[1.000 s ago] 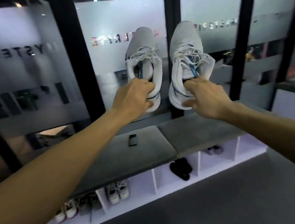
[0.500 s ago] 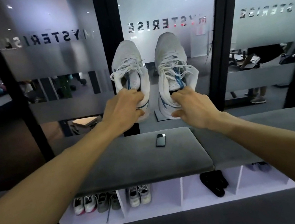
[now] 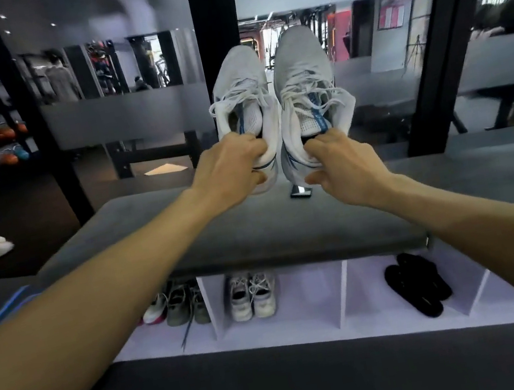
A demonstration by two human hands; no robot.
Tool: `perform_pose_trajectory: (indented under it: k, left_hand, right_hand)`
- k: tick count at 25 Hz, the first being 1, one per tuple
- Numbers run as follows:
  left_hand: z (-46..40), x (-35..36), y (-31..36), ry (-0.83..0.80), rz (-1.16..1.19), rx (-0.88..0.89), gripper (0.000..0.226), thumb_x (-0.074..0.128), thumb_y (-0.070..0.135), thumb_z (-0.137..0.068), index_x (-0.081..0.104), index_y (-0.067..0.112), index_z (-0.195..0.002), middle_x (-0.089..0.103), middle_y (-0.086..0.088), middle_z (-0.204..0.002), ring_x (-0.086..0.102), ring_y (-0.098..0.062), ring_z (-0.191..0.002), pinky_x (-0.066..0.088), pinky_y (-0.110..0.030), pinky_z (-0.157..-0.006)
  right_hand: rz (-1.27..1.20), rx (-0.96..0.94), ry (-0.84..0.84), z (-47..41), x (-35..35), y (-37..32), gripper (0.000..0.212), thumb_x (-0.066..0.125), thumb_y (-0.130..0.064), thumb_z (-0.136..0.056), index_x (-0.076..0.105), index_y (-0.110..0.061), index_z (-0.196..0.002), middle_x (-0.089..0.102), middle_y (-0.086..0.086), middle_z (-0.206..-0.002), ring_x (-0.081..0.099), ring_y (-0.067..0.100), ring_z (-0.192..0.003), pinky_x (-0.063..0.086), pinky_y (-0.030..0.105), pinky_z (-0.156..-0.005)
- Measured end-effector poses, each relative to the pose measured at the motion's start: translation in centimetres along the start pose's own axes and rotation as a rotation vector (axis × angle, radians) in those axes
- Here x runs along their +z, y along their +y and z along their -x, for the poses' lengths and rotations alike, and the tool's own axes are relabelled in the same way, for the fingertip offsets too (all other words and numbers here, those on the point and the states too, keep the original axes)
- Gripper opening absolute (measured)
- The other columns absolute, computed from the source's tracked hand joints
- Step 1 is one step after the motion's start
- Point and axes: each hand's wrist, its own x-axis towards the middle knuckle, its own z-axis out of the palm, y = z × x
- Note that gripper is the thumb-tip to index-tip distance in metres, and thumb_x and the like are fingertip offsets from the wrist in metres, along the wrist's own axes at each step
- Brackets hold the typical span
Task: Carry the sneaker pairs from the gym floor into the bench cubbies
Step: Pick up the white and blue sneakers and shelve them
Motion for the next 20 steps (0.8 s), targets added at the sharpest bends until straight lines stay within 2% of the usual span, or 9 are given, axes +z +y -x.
perform_pose_trajectory:
  k: [3,7,10,13,16,20]
  left_hand:
    - [4.6,7.8,0.0,-0.031,0.02,0.009,0.027,0.076,0.023,-0.074,0.059,0.007,-0.088,0.059,-0.005,-0.091,0.055,-0.029,-0.088,0.048,-0.044,-0.068]
    - [11.0,15.6,0.6,-0.055,0.029,0.002,0.027,0.075,0.025,-0.075,0.058,0.01,-0.089,0.059,-0.003,-0.093,0.054,-0.028,-0.092,0.042,-0.038,-0.062]
    - [15.7,19.4,1.4,-0.12,0.086,-0.013,0.026,0.075,0.023,-0.073,0.058,0.01,-0.088,0.058,-0.002,-0.093,0.055,-0.028,-0.091,0.043,-0.038,-0.061]
    - [19.9,22.6,2.1,-0.194,0.145,0.003,0.024,0.076,0.018,-0.072,0.058,0.008,-0.085,0.057,-0.002,-0.091,0.055,-0.028,-0.088,0.048,-0.041,-0.062]
    - [23.0,25.4,2.3,-0.259,0.171,0.006,0.024,0.076,0.018,-0.072,0.054,0.012,-0.08,0.053,0.001,-0.085,0.055,-0.027,-0.082,0.043,-0.037,-0.059]
    - [25.8,29.5,2.5,-0.346,0.192,-0.006,0.029,0.076,0.024,-0.072,0.048,0.016,-0.075,0.056,0.001,-0.087,0.055,-0.025,-0.084,0.041,-0.034,-0.059]
  right_hand:
    - [0.004,-0.005,-0.024,4.4,7.7,1.1,0.034,0.071,-0.021,-0.077,0.037,-0.016,-0.078,0.052,0.004,-0.095,0.045,0.025,-0.1,0.032,0.034,-0.061]
    - [-0.012,0.032,-0.069,10.5,15.3,0.8,0.032,0.071,-0.021,-0.076,0.039,-0.018,-0.079,0.055,0.004,-0.097,0.044,0.023,-0.103,0.041,0.037,-0.064]
    - [-0.03,0.051,-0.134,15.1,18.8,-0.2,0.031,0.07,-0.02,-0.076,0.039,-0.018,-0.078,0.054,0.004,-0.096,0.044,0.025,-0.102,0.043,0.037,-0.061]
    - [-0.052,0.084,-0.199,19.4,22.0,-1.4,0.03,0.07,-0.019,-0.077,0.041,-0.017,-0.08,0.054,0.007,-0.099,0.047,0.028,-0.097,0.036,0.034,-0.058]
    - [-0.065,0.124,-0.271,22.6,24.9,-2.0,0.033,0.071,-0.022,-0.077,0.039,-0.02,-0.08,0.053,0.006,-0.103,0.05,0.028,-0.095,0.034,0.032,-0.059]
    - [-0.087,0.165,-0.36,25.7,28.9,-2.1,0.033,0.07,-0.023,-0.078,0.038,-0.019,-0.079,0.055,0.004,-0.103,0.046,0.024,-0.101,0.037,0.032,-0.061]
